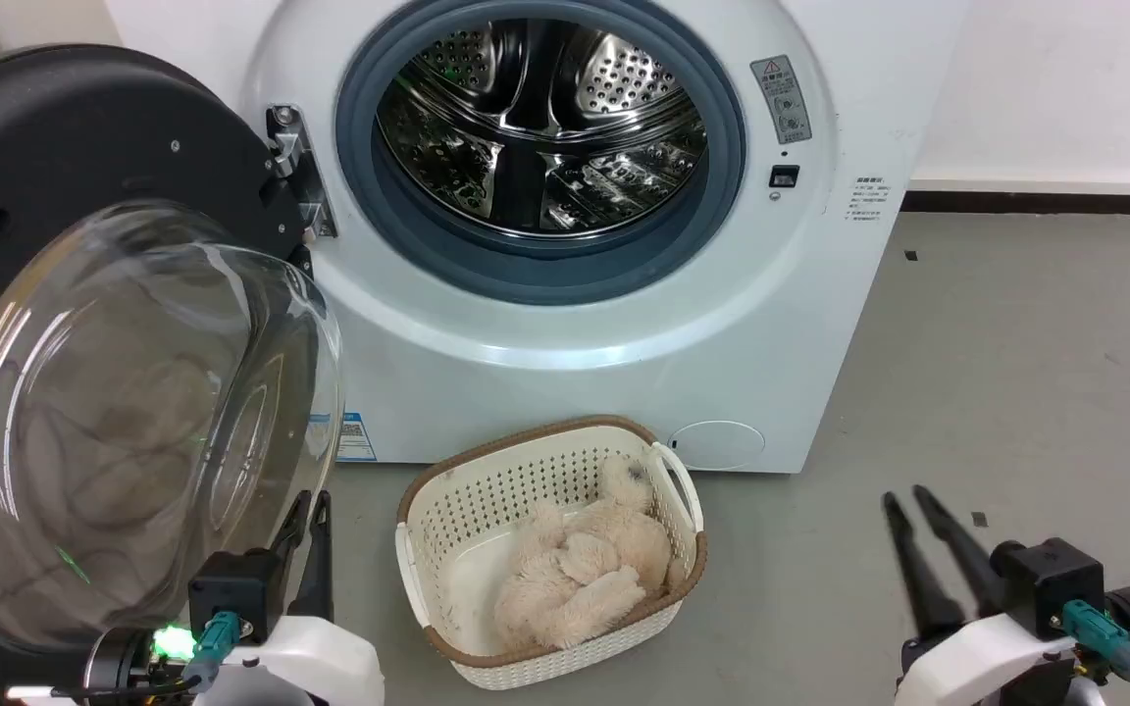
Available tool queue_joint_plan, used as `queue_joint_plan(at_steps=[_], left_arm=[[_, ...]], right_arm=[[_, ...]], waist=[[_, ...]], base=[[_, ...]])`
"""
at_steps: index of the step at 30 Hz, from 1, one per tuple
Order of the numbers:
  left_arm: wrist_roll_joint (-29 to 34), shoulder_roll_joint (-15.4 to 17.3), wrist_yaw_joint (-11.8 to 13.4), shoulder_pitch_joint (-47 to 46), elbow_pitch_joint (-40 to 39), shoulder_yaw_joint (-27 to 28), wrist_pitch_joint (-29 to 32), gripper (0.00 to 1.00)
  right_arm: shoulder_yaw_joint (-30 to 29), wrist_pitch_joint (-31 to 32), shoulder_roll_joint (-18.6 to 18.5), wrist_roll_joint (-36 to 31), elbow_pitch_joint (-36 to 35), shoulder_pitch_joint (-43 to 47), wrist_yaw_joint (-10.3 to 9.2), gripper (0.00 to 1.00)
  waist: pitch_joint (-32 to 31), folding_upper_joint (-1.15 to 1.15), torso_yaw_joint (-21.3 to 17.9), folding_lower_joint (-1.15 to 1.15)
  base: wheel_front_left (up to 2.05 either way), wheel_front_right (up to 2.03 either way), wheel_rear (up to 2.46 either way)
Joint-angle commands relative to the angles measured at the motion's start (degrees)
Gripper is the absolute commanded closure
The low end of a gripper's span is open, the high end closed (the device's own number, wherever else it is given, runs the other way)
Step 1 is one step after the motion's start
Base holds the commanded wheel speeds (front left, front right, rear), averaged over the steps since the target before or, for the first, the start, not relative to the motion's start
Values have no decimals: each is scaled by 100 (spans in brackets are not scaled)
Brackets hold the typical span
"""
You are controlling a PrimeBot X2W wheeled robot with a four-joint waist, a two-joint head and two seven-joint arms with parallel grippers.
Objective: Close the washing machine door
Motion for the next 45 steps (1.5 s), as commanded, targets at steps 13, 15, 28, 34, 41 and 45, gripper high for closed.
queue_joint_plan(at_steps=[13, 15, 28, 34, 41, 45], left_arm=[[-51, -1, 4, 15, 34, -16, -127, 0], [-60, -1, 5, 19, 36, -19, -151, 0], [-105, -1, 2, 55, 41, 0, -319, 0], [-121, -2, -4, 67, 39, 29, -390, 0], [-144, -2, -6, 92, 37, 66, -474, 0], [-157, -2, 5, 113, 25, 73, -522, 0]], right_arm=[[1, -126, 2, 109, 25, 13, 0, 0], [4, -150, 3, 129, 25, 17, 0, 0], [82, -317, 6, 261, 53, 49, 1, 0], [132, -388, 7, 317, 77, 49, 1, 0], [212, -472, 9, 378, 119, 49, 1, 0], [256, -520, 9, 420, 140, 52, 1, 0]], waist=[[2, 0, 17, 0], [1, 0, 26, 0], [-12, 0, 202, 0], [-26, 0, 340, 0], [-47, 0, 532, 0], [-64, 0, 659, 0]], base=[[0, 0, 0], [0, 0, 0], [0, 0, 0], [0, 0, 0], [0, 0, 0], [0, 0, 0]])
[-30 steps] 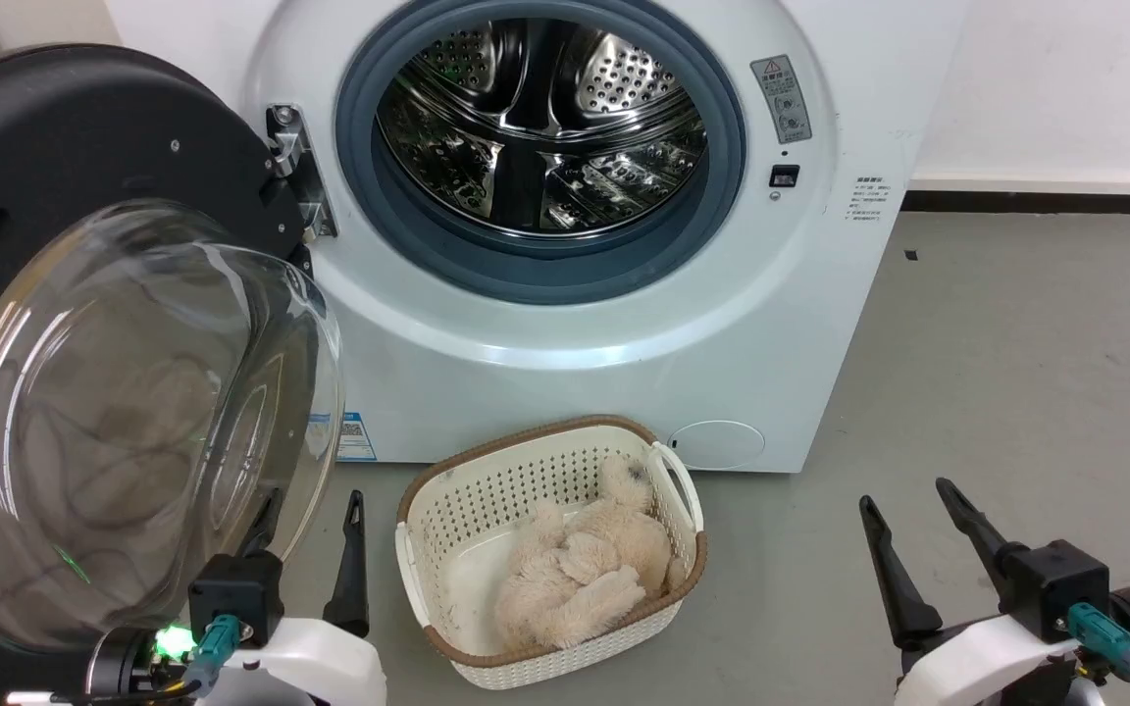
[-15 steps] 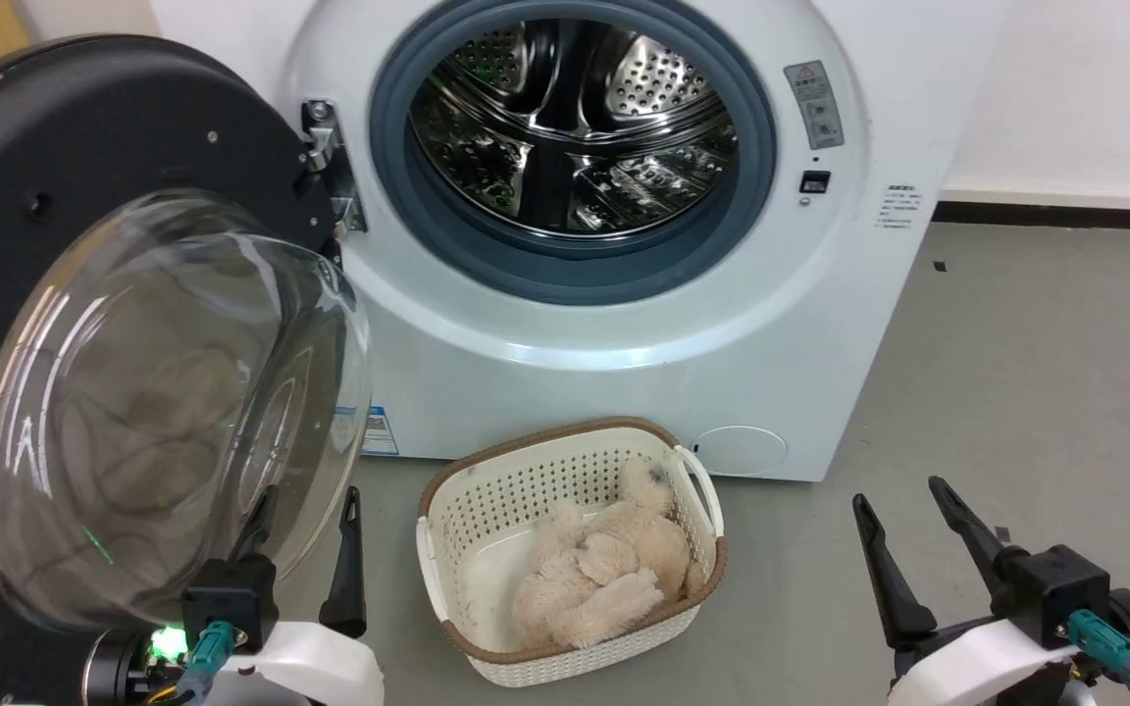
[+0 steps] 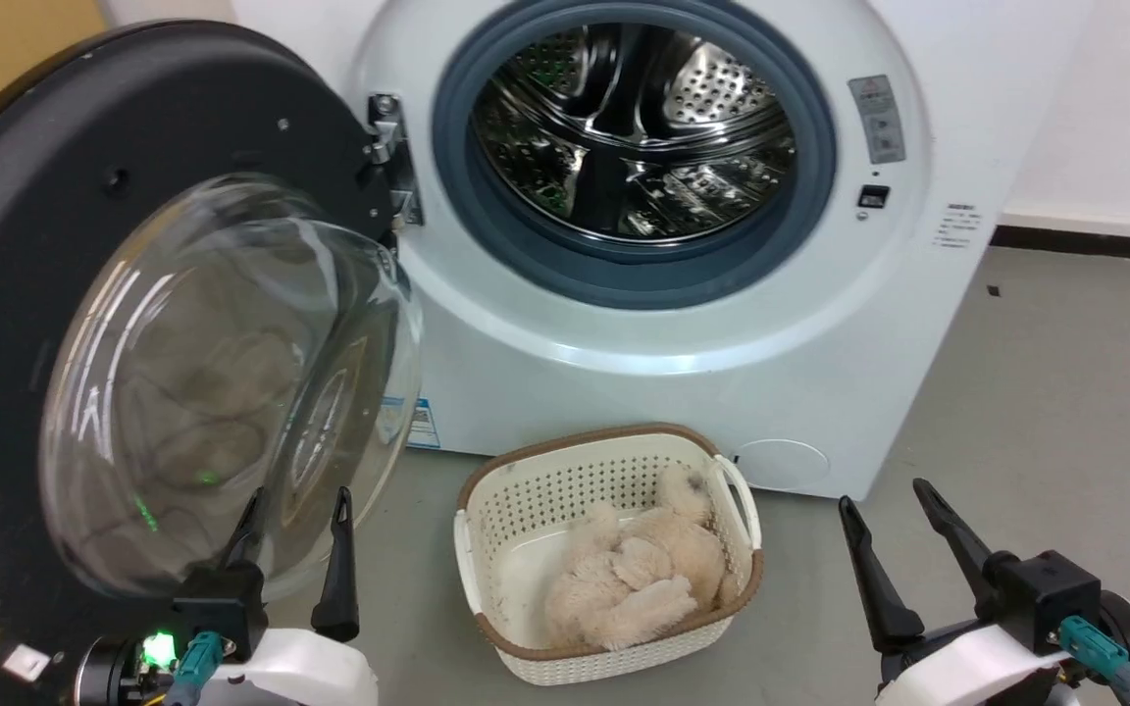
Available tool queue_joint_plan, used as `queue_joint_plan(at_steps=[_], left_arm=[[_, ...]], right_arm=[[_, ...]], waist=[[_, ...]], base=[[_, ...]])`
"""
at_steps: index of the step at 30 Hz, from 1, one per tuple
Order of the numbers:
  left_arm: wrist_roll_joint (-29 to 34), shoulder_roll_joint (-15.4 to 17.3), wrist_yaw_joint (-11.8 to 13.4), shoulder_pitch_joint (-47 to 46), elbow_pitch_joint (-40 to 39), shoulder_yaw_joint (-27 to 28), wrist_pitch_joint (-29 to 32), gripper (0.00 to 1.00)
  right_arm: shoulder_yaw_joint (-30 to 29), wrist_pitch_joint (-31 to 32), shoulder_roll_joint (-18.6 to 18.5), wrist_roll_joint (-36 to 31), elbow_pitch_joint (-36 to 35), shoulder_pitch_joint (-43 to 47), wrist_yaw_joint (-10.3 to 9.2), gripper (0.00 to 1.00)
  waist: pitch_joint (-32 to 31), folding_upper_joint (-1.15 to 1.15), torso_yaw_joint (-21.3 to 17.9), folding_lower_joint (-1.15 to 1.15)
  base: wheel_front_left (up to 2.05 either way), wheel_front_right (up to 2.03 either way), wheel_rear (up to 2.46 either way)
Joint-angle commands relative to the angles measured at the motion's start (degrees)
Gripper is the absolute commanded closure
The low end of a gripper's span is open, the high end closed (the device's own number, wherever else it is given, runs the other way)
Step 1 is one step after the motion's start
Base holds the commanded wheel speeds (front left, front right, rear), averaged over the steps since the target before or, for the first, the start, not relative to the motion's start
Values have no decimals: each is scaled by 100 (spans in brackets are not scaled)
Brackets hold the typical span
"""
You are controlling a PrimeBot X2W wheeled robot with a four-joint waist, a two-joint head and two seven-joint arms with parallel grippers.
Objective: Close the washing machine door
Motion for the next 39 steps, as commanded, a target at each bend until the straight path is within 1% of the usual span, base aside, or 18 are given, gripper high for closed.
queue_joint_plan(at_steps=[1, 22, 39], left_arm=[[-31, -2, 7, 67, -7, 8, -63, 0], [-67, -3, 38, 198, -84, 80, -314, 0], [-176, -4, 123, 330, -218, 218, -518, 0]], right_arm=[[26, -66, 10, 50, 23, 45, 1, 0], [294, -316, 4, 252, 125, 51, 2, 0], [623, -519, -71, 442, 267, -105, 2, 0]], waist=[[-9, 0, 58, 0], [-99, 0, 818, 0], [-29, 0, 1284, 0]], base=[[0, 0, 0], [0, 0, 0], [0, 0, 0]])
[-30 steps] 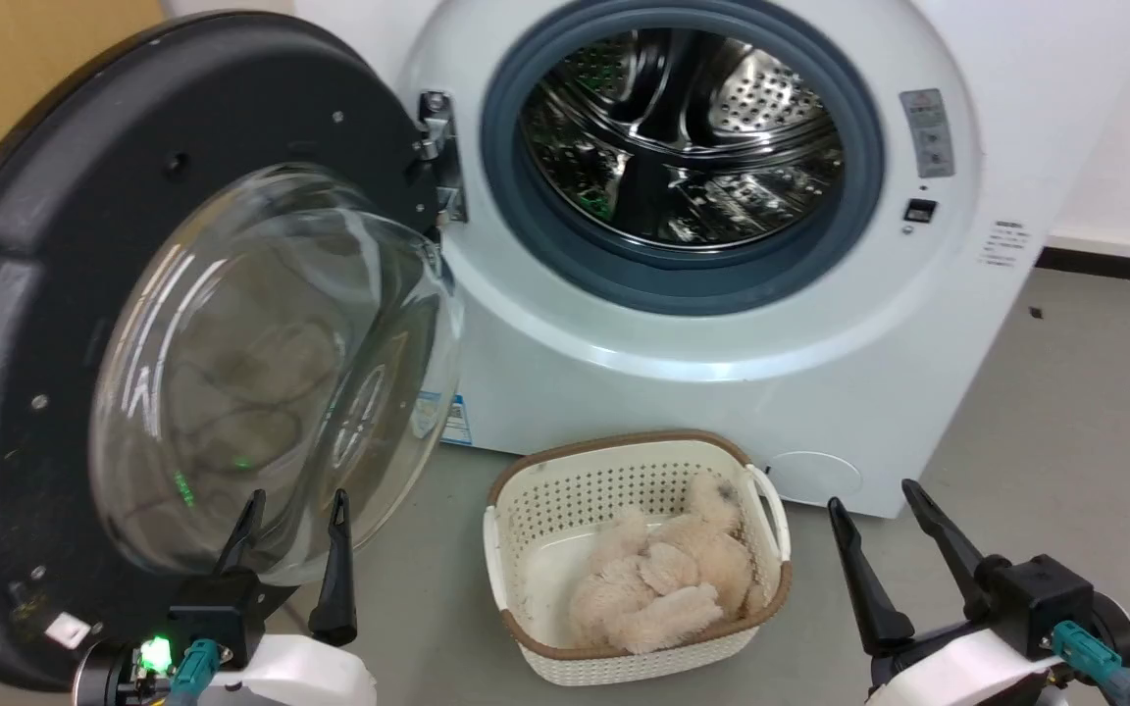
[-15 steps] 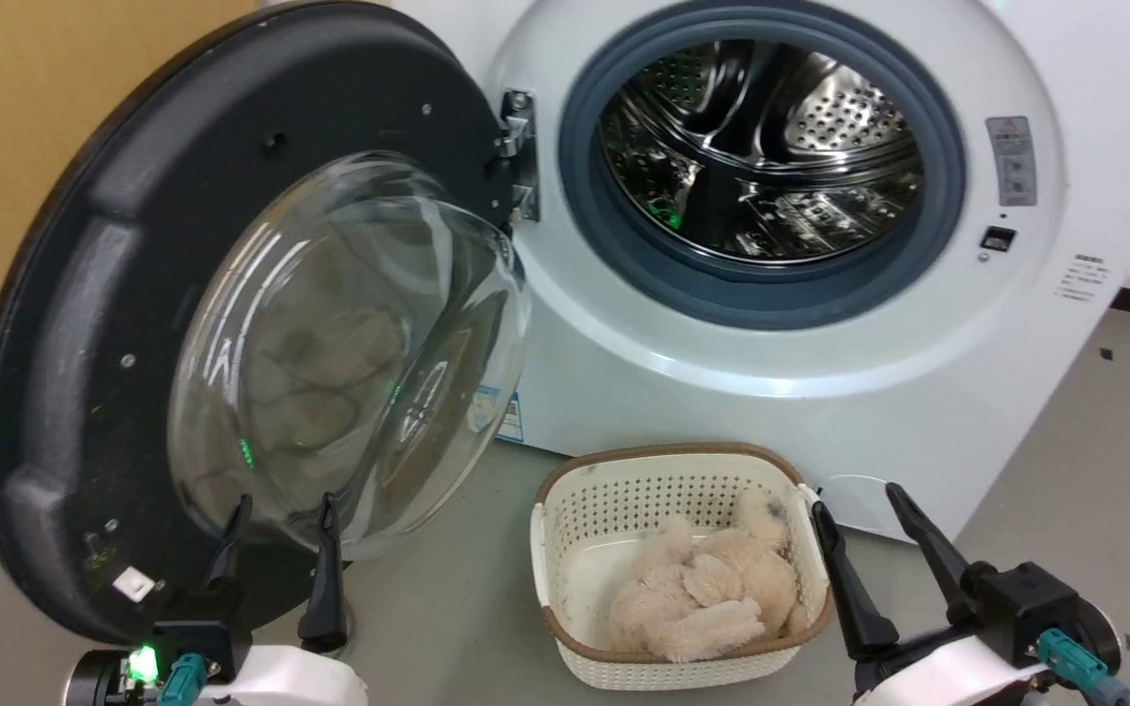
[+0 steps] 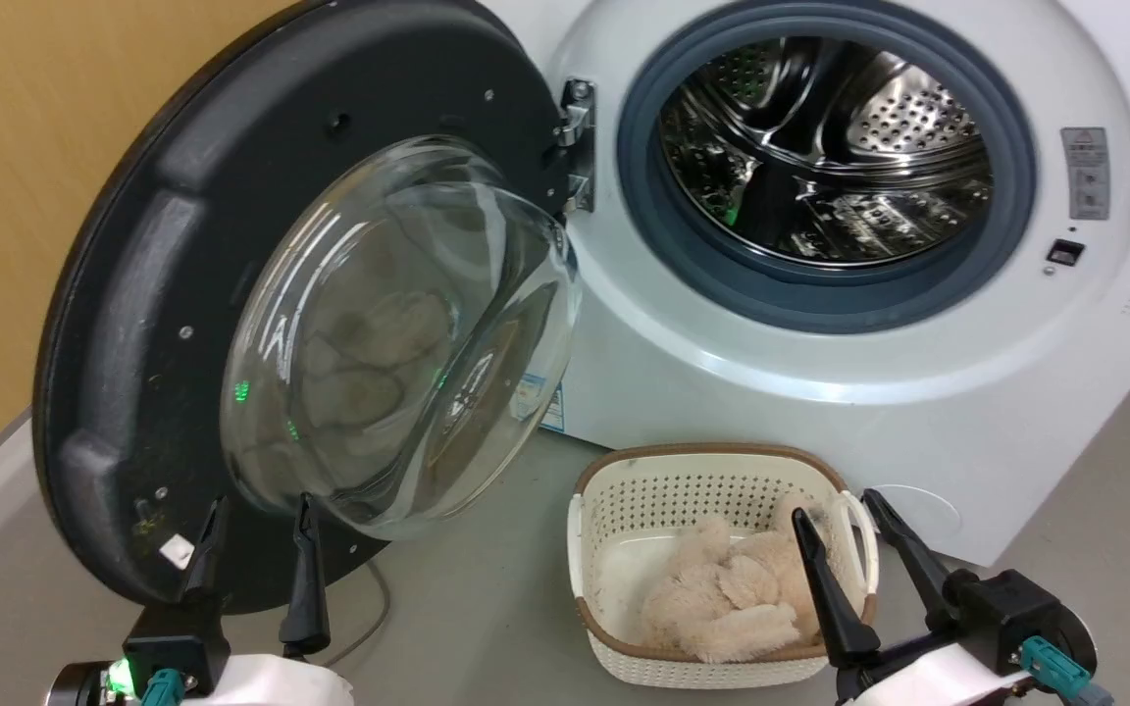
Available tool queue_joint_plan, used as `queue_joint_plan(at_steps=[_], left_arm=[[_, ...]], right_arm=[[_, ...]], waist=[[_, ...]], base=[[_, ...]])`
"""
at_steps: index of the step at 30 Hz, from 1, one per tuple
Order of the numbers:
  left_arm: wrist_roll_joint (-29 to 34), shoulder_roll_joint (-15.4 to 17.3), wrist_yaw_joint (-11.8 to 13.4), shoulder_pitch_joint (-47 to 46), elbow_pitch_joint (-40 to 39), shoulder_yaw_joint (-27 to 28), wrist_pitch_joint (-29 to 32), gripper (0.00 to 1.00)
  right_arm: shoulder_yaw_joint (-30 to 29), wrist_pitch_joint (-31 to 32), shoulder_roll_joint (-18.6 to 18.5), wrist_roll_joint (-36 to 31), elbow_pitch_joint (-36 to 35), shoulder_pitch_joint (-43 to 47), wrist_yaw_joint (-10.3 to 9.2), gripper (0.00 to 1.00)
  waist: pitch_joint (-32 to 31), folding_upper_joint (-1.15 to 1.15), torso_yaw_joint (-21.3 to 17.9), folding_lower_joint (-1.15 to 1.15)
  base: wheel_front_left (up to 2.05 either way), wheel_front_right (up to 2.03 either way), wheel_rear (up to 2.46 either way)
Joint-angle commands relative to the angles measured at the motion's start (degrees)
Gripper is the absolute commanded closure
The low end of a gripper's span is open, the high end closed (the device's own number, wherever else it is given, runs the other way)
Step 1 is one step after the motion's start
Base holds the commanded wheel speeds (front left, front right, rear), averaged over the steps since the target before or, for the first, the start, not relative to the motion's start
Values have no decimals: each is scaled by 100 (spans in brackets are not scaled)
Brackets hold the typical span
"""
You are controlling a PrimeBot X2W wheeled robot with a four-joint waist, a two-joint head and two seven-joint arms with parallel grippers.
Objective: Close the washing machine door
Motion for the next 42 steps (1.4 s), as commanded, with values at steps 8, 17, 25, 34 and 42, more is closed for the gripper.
queue_joint_plan(at_steps=[8, 17, 25, 34, 42], left_arm=[[-64, -3, 59, 126, -93, 55, -147, 0], [-97, -4, 90, 191, -130, 93, -254, 0], [-122, -4, 110, 224, -155, 105, -338, 0], [-140, -5, 80, 263, -155, 148, -446, 0], [-280, -5, 42, 288, -267, 217, -542, 100]], right_arm=[[154, -145, -60, 141, 93, -160, 2, 0], [278, -252, -80, 248, 157, -194, 3, 0], [353, -336, -90, 320, 195, -194, 3, 0], [444, -443, -105, 402, 241, -184, 3, 0], [529, -538, -136, 479, 263, -157, 3, 0]], waist=[[39, 0, 238, 0], [41, 0, 454, 0], [27, 0, 612, 0], [8, 0, 815, 0], [21, 0, 1018, 0]], base=[[0, 0, 0], [0, 0, 0], [0, 0, 0], [0, 0, 0], [0, 0, 0]])
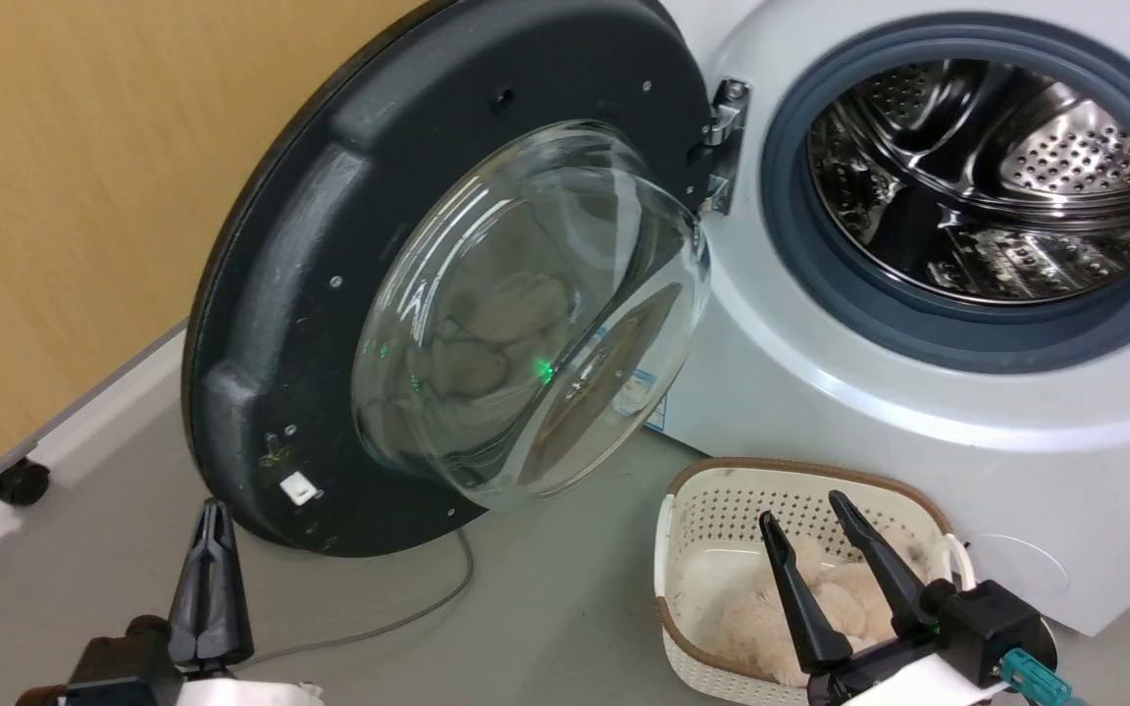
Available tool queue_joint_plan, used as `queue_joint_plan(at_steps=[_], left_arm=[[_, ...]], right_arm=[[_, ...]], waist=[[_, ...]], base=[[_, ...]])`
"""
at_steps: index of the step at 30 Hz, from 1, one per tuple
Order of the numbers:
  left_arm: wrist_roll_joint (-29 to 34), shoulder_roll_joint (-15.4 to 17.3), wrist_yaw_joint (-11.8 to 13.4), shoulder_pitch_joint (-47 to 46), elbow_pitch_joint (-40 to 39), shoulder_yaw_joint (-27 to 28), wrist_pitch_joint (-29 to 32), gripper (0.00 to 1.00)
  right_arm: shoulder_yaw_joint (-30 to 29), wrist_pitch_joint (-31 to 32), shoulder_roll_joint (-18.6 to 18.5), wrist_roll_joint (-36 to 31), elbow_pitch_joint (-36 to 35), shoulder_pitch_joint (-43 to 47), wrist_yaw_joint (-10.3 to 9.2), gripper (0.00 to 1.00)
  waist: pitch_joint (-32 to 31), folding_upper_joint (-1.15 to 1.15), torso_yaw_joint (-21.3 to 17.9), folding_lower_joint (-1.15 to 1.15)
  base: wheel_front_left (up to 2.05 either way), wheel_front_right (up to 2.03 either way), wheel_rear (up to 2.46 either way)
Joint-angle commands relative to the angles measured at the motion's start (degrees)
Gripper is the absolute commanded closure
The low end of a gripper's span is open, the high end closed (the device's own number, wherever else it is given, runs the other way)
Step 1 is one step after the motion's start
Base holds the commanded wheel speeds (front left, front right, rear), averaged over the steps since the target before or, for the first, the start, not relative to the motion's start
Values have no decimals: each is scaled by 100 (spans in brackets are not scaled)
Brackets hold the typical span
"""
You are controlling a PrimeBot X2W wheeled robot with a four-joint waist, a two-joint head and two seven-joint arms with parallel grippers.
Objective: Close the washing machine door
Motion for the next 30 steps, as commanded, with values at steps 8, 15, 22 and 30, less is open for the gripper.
queue_joint_plan(at_steps=[8, 15, 22, 30], left_arm=[[25, 63, -139, -38, -267, 302, -64, 100], [-357, 463, -473, -628, -159, 952, -64, 100], [-952, 1117, -710, -1548, 574, 1464, -31, 100], [-2686, 1830, -856, -2752, 2130, 1998, 870, 100]], right_arm=[[-28, -68, -40, 17, -34, 68, 3, 0], [-79, -68, -131, -73, -115, 31, 3, 0], [-56, -68, -265, -128, -136, -150, 3, 0], [1, -68, -289, -155, -100, -353, 3, 0]], waist=[[56, 0, 53, 0], [318, 0, -33, 0], [648, 0, -186, 0], [891, 0, -413, 0]], base=[[0, 0, 0], [0, 0, 0], [0, 0, 0], [0, 0, 0]])
